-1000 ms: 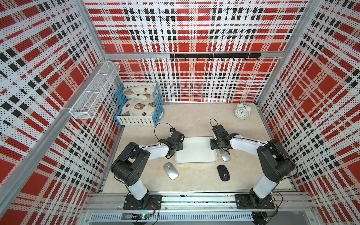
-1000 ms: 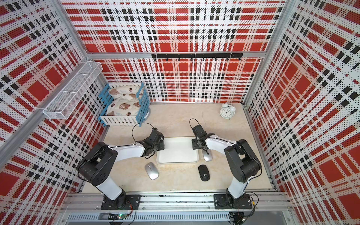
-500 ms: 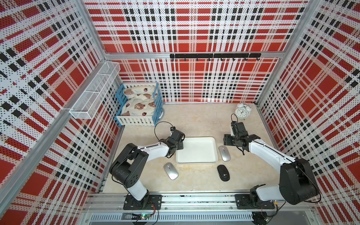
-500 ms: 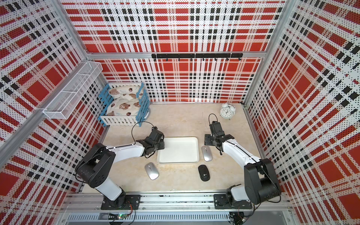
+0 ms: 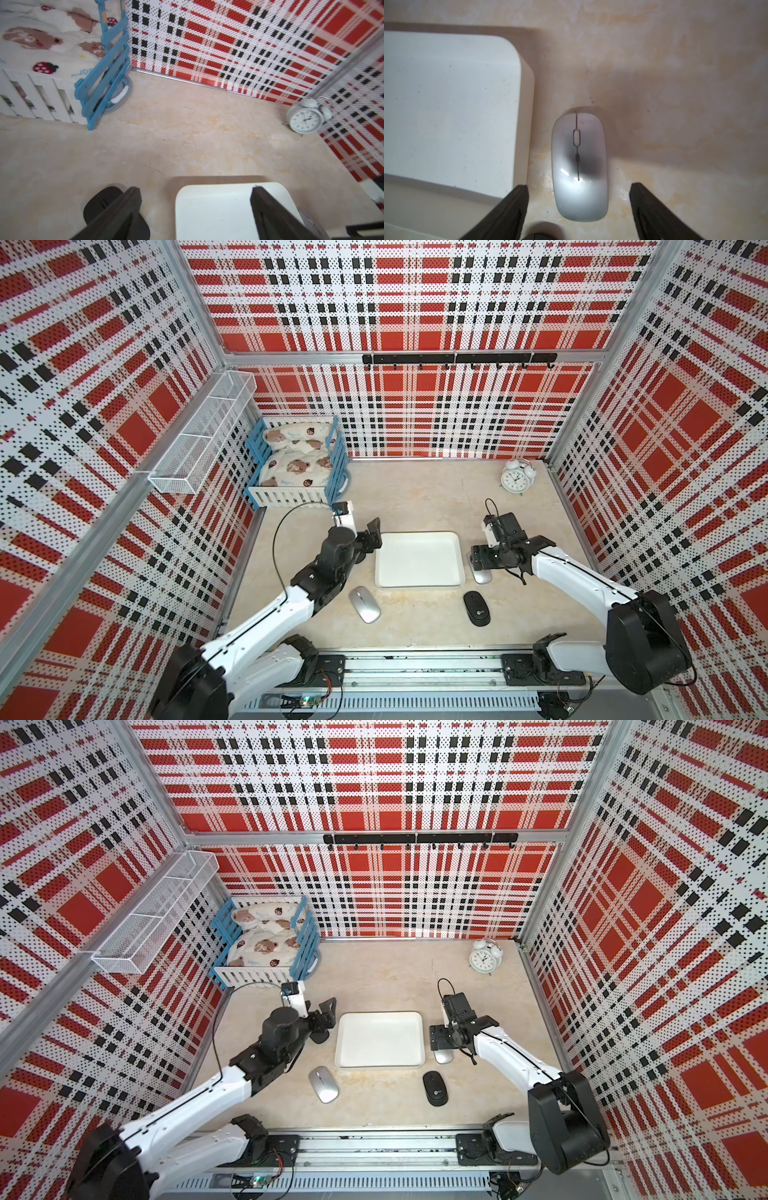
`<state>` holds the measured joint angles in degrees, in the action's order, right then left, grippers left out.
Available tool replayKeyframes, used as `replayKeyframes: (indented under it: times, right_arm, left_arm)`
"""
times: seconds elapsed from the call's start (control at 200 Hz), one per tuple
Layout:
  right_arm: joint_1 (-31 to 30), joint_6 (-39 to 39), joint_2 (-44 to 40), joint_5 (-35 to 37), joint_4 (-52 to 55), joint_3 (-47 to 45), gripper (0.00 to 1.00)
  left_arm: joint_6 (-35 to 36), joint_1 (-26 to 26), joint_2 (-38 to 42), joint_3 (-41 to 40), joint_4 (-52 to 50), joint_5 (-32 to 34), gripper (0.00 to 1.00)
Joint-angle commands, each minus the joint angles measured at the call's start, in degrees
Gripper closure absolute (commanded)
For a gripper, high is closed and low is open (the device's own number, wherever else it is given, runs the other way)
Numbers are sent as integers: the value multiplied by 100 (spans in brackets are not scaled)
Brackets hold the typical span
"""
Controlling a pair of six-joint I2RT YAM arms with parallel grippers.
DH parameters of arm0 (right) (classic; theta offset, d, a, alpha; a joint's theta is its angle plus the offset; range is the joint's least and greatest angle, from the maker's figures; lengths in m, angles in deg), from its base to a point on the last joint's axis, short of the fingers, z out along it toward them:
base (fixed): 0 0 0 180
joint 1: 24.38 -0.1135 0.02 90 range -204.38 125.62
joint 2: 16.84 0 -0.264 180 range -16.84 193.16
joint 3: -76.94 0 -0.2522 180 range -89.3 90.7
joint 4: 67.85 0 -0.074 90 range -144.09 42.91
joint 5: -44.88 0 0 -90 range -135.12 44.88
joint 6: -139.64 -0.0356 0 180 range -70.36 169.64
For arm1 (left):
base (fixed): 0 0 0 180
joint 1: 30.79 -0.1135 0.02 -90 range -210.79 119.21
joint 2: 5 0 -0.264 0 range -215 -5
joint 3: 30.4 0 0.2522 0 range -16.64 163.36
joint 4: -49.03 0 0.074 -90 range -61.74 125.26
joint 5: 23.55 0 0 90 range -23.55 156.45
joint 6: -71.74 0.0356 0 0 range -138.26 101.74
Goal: Put the mouse in the storage box
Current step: Pick up the mouse from the center of the board.
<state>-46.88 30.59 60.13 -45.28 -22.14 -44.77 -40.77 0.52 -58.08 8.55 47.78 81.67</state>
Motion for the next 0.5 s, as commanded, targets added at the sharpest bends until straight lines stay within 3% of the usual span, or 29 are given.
replayKeyframes:
  times: [0.0, 0.075, 0.251, 0.496]
  right_arm:
    - [-194, -255, 435, 373, 289, 136, 19]
    - [-276, -377, 582, 685, 270, 169, 21]
    - [-307, -564, 768, 1109, 205, 162, 22]
    - [-343, -548, 1120, 842, -73, 73, 29]
  left_arm:
    - [599, -377, 597, -1200, 1974, -964, 11]
    - [708, -637, 1062, -1858, 2734, -1414, 9]
    - [844, -664, 1617, -2751, 3300, -1313, 6]
    - [842, -832, 1433, -2965, 3704, -1542, 3]
